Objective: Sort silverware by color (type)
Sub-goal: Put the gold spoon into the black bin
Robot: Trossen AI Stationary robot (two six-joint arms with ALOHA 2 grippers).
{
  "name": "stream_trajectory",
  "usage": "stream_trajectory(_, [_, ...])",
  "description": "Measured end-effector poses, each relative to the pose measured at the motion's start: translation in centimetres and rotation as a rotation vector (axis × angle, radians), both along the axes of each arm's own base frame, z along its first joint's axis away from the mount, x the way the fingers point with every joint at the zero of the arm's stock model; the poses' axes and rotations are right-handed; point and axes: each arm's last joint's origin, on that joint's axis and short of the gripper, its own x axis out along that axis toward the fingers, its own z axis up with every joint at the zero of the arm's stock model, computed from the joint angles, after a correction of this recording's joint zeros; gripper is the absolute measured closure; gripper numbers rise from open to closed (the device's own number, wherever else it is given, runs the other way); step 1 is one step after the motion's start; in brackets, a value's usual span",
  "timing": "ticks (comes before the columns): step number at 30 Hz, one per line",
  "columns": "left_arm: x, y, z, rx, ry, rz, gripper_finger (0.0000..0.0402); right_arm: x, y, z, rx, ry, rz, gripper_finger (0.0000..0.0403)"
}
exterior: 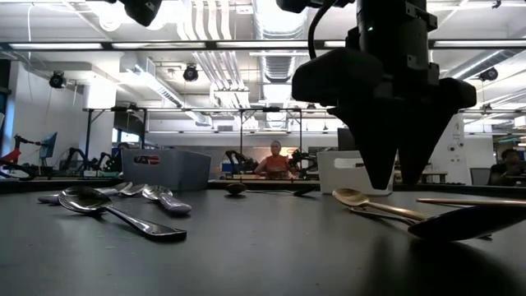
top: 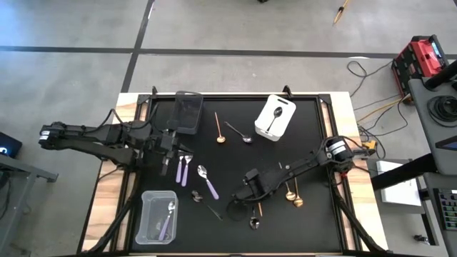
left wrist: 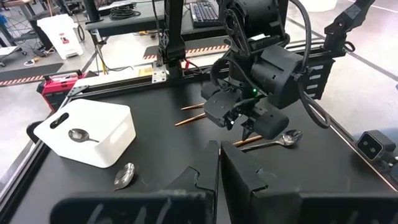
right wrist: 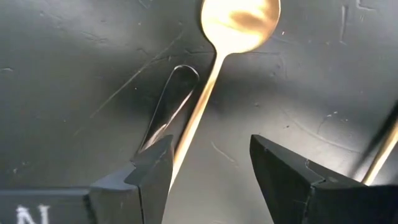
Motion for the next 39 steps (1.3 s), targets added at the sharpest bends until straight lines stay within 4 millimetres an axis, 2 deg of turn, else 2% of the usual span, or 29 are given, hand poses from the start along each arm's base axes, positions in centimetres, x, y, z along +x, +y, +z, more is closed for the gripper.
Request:
stream_trajectory(14, [0.4, 0.0, -0.3, -0.006, 0.019, 0.003, 0.0401, 0.1, -0.2, -0.2, -0.052, -0.024, 0.003, 0.0202])
stream_trajectory(27, [0.6, 0.0, -0.4, -0.006, 0.028, 0.004, 0.0401, 0.2, -0.1, -0.5, -0.056, -0.049, 0.011, 0.0259])
stream_trajectory(39, [0.6, 0.0, -0.4, -0.012, 0.029, 0.006, 0.0401, -0.1, -0.3, -1.7, -0.064, -0.065, 0.014, 0.0267])
